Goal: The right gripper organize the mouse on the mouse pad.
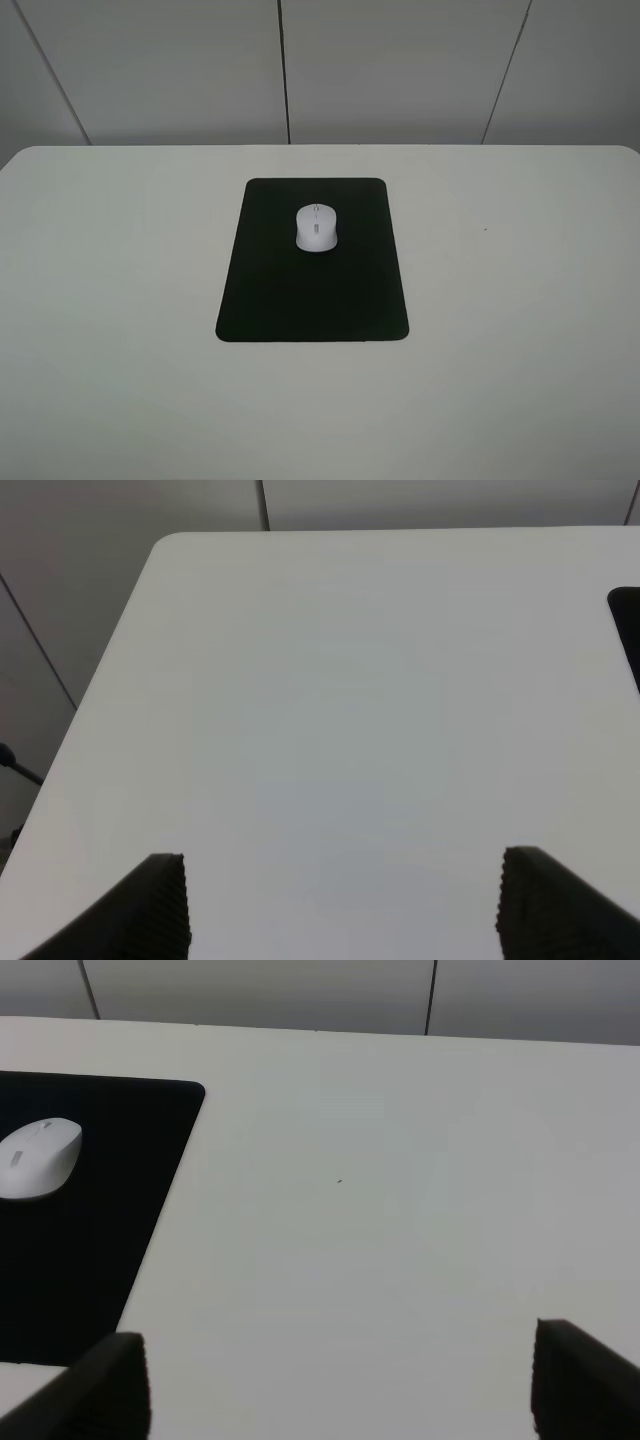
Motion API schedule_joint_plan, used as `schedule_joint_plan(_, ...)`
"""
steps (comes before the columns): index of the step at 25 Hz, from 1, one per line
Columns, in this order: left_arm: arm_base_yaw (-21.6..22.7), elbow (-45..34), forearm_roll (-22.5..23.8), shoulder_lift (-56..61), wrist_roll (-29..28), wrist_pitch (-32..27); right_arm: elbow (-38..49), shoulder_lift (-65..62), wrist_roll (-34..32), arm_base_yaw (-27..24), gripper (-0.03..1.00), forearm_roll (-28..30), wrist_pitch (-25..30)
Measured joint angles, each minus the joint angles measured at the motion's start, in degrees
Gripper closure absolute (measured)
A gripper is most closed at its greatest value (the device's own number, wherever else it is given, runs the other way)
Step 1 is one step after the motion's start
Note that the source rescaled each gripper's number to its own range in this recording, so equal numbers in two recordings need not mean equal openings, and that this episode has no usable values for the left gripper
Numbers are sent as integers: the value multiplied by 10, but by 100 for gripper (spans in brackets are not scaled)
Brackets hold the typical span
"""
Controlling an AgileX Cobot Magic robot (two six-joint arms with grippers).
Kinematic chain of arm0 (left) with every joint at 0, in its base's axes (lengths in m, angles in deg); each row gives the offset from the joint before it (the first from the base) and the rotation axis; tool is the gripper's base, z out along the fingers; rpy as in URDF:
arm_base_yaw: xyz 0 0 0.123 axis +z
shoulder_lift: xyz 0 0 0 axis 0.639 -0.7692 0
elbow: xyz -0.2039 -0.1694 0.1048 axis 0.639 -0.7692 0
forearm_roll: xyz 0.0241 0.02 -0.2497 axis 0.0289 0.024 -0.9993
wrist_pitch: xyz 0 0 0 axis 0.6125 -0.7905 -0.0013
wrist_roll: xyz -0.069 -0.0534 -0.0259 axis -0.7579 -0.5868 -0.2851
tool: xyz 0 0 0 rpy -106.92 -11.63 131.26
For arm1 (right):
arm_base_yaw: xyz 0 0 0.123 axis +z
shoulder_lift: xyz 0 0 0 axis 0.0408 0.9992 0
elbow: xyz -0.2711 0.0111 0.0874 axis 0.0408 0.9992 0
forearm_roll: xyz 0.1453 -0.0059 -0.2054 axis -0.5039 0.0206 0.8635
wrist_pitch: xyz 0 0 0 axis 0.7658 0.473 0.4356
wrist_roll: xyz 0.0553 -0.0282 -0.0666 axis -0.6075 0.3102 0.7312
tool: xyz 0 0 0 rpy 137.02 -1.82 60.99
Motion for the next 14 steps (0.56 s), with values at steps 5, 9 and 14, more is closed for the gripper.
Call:
schedule_joint_plan(5, 0, 0, 0, 0, 0, 0, 0, 0, 0, 0, 26, 0, 0)
schedule_joint_plan(9, 0, 0, 0, 0, 0, 0, 0, 0, 0, 0, 26, 0, 0)
schedule_joint_plan(14, 0, 0, 0, 0, 0, 0, 0, 0, 0, 0, 26, 0, 0)
